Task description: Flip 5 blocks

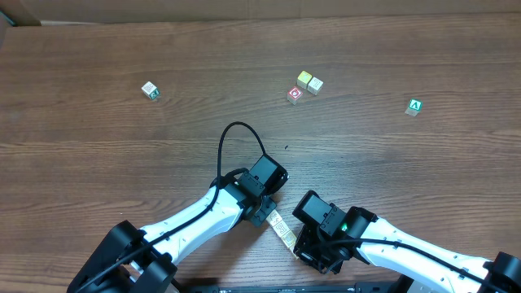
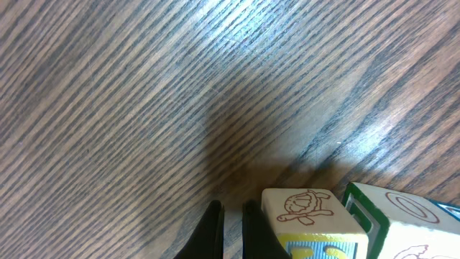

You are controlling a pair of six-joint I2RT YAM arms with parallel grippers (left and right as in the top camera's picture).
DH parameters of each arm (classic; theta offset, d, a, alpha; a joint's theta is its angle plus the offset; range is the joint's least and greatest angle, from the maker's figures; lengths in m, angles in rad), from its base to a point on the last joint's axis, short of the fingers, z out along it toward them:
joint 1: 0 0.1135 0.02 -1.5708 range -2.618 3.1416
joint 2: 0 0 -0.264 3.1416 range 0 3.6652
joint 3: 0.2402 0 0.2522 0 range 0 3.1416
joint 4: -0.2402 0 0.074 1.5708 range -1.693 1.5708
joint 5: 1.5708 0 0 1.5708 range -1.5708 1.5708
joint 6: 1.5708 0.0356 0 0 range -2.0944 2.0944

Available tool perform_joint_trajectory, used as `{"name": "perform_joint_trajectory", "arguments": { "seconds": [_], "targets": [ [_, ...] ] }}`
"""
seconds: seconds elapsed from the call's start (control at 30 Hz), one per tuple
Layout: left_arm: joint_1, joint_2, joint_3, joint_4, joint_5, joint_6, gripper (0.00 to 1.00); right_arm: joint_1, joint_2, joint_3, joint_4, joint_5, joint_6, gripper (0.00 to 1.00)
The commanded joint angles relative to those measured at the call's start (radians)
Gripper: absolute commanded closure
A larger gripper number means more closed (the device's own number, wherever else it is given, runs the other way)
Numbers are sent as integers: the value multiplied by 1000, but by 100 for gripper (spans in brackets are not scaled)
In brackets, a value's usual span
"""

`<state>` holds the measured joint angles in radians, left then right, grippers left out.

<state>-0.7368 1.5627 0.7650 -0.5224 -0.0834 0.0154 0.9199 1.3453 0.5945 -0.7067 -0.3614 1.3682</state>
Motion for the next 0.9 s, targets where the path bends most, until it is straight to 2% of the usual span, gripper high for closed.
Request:
{"name": "perform_joint_trajectory", "arguments": {
  "seconds": [0.0, 0.87],
  "targets": [
    [-1, 8, -4, 3, 55, 25, 96, 3, -8, 4, 29, 20, 16, 96],
    [-1, 8, -4, 37, 110, 127, 96, 24, -8, 4, 44, 46, 20, 96]
  ]
}}
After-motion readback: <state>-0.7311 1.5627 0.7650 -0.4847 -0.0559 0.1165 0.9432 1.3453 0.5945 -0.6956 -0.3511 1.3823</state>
